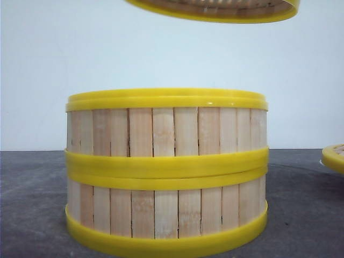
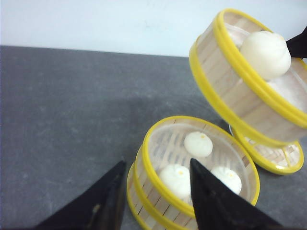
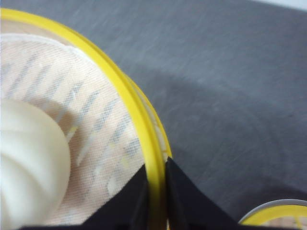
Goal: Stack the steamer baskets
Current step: 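Grip the rim with the right gripper and lift the steamer, then lower the held steamer onto the top of the two-tier stack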
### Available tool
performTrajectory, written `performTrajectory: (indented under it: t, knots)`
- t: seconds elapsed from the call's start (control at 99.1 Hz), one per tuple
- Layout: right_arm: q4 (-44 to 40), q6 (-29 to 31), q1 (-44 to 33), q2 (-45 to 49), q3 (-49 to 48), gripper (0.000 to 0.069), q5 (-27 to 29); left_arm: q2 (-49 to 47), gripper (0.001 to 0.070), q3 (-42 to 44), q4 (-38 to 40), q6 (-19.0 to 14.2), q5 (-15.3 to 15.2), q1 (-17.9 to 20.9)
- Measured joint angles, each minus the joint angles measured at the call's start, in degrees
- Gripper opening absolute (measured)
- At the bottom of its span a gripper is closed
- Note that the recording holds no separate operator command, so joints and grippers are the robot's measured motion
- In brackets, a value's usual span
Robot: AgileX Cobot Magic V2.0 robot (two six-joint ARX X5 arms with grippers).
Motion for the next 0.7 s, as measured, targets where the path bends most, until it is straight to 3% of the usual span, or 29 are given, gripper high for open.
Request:
performTrajectory:
  t: [0.333, 0.696]
  knots:
    - [3.87, -0.85, 7.13, 1.66, -6.97, 0.0026, 1.51, 0.0, 0.0239, 0.0, -0.55, 0.0, 0.0, 0.02]
    - [8.02, -0.83, 8.57, 7.56, -10.25, 0.0026, 1.86, 0.0, 0.0239, 0.0, -0.57, 0.0, 0.0, 0.02]
